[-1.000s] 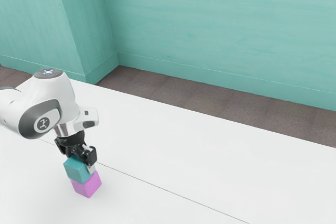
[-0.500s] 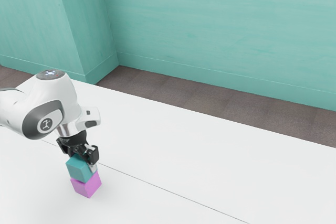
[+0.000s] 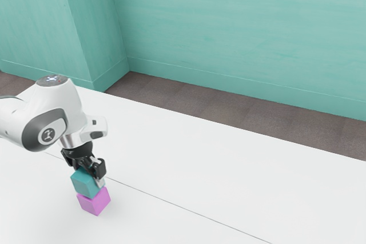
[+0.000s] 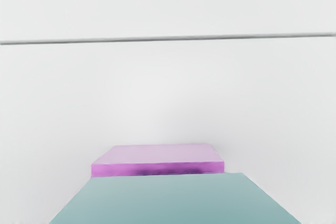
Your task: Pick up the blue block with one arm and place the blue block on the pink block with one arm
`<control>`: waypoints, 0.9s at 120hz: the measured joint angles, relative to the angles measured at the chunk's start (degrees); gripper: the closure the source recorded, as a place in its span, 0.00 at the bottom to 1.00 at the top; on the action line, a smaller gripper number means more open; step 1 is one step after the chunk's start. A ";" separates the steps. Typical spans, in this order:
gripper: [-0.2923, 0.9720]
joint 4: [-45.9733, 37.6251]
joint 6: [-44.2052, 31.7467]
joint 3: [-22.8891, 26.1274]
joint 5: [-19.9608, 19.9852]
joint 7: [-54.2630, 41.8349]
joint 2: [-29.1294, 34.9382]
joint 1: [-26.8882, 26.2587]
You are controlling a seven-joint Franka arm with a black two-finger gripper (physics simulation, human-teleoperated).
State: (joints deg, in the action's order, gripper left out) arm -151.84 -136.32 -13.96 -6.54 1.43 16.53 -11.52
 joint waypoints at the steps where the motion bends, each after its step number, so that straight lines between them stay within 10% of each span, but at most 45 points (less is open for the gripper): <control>1: 0.49 -0.02 0.01 -0.04 0.01 -0.06 0.05 0.00; 108: 0.25 2.56 6.27 2.34 1.34 -4.68 7.58 0.00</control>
State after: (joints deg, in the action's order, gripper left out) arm -149.28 -130.05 -11.62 -5.19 -3.25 24.12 -11.51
